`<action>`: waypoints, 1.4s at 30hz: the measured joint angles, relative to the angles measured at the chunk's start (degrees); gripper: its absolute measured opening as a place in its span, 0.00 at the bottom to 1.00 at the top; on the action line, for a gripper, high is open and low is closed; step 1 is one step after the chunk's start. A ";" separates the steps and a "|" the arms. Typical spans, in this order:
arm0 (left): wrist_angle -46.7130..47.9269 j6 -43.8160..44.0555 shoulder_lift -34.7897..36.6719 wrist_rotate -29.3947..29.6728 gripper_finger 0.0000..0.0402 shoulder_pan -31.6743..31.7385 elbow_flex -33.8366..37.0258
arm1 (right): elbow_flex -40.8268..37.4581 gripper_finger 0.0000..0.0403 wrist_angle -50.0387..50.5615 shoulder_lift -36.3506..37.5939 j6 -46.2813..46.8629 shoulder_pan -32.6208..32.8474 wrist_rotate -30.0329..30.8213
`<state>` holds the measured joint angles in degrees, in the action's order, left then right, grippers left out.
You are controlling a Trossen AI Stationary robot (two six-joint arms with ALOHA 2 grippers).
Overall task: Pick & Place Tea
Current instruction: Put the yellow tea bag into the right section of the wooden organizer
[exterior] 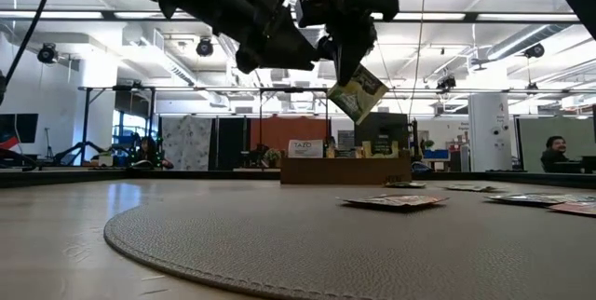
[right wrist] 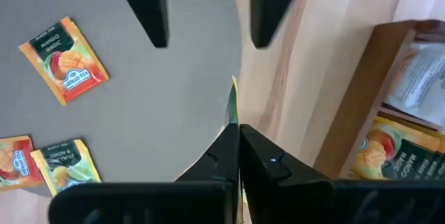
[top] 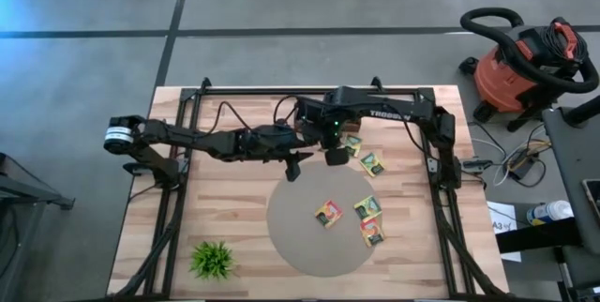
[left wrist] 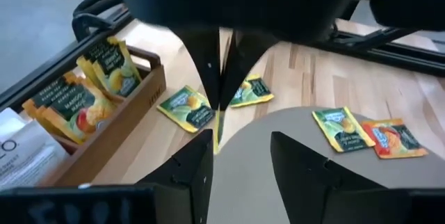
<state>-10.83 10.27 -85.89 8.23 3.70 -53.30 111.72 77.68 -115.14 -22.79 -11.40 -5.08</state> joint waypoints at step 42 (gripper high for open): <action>-5.35 -5.77 -4.64 0.51 0.01 1.08 -0.08 | 8.36 0.04 -2.88 0.01 4.83 0.44 -2.93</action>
<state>-16.18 4.50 -90.53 8.74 4.78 -53.37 120.08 74.80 -115.13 -17.95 -10.95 -8.01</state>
